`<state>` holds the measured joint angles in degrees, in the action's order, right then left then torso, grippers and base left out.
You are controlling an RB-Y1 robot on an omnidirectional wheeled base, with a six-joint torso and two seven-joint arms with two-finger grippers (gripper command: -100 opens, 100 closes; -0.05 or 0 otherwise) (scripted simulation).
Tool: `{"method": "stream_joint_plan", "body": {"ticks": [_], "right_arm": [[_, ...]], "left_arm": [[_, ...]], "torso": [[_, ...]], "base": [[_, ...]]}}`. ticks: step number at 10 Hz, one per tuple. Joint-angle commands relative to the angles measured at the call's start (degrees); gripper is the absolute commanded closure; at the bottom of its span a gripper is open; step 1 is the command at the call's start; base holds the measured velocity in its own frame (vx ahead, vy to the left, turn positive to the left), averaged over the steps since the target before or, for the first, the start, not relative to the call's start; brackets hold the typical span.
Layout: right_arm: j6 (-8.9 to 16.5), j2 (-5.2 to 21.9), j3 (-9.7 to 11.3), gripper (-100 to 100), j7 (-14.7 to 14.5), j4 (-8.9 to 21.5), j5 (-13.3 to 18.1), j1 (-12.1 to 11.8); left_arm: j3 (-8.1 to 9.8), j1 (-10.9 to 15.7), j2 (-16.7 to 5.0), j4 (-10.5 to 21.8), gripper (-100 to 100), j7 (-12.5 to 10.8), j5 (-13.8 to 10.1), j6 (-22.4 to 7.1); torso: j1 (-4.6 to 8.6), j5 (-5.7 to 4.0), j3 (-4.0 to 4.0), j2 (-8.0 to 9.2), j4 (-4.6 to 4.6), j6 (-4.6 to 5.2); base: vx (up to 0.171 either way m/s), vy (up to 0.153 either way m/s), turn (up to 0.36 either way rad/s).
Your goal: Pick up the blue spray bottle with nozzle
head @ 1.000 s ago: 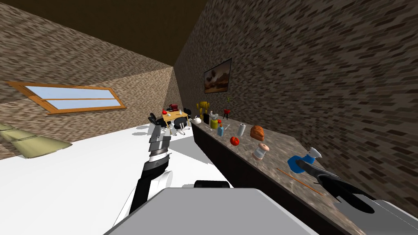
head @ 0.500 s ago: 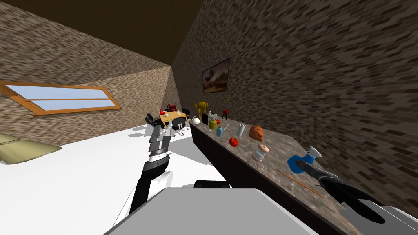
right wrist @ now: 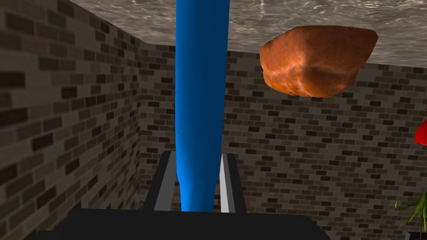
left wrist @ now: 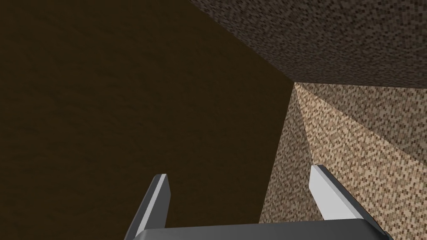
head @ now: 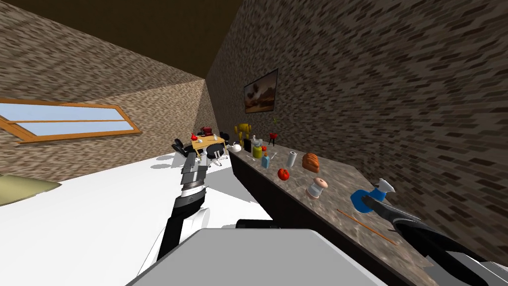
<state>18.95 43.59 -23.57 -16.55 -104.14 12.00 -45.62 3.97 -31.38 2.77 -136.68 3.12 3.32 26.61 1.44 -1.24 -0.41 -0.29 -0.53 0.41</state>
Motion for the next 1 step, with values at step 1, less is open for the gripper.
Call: {"method": "stream_joint_plan", "body": {"ticks": [1], "right_arm": [[0.0, 0.0, 0.0, 0, 0.0, 0.0, 0.0, 0.0]], "left_arm": [[0.00, 0.0, 0.0, 0.0, 0, 0.0, 0.0, 0.0]], "torso": [[0.00, 0.00, 0.00, 0.00, 0.00, 0.00]], "base": [[0.000, 0.000, 0.000]]}}
